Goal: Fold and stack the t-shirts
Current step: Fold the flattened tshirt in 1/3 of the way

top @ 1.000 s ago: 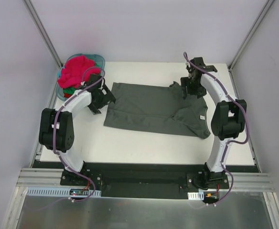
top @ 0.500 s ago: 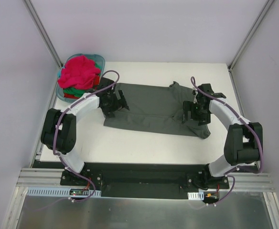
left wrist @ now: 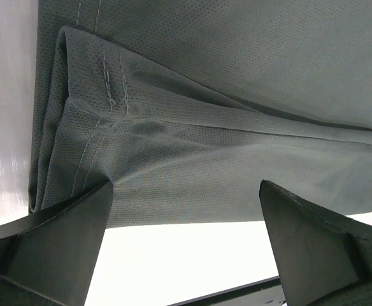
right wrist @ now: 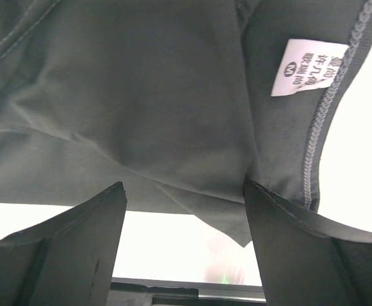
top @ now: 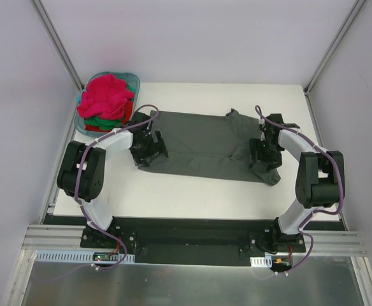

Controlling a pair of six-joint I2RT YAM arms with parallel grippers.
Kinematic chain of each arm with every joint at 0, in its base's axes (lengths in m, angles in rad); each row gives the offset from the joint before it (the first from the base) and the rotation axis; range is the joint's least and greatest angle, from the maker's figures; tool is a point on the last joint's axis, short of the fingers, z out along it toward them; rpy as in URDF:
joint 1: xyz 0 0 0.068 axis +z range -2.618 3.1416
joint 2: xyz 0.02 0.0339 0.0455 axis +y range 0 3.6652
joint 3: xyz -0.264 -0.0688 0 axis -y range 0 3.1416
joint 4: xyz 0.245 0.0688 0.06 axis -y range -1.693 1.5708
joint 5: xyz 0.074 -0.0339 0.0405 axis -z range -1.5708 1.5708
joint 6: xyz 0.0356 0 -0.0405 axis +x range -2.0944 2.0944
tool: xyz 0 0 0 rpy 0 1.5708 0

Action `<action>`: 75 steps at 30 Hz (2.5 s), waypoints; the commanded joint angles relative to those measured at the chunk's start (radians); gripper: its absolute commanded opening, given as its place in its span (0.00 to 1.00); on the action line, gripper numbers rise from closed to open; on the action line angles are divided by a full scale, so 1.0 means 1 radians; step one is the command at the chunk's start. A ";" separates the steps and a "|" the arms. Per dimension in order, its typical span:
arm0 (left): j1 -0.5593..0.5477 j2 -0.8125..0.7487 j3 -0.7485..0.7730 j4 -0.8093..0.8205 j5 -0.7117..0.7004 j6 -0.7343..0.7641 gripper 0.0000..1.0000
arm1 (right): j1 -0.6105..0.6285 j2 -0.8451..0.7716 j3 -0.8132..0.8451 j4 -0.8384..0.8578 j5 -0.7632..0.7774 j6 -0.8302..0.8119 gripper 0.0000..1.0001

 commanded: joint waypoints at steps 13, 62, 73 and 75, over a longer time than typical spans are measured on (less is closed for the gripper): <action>0.020 -0.050 -0.085 -0.002 -0.080 0.065 0.99 | -0.024 0.021 0.046 -0.017 0.024 -0.019 0.15; 0.043 -0.030 -0.085 -0.005 -0.073 0.097 0.99 | -0.039 0.036 -0.023 -0.037 0.042 -0.029 0.61; 0.045 -0.027 -0.083 -0.005 -0.067 0.096 0.99 | -0.040 0.005 -0.034 -0.020 -0.013 -0.006 0.22; 0.045 -0.029 -0.083 -0.005 -0.069 0.094 0.99 | -0.040 -0.005 -0.030 -0.021 0.002 0.005 0.13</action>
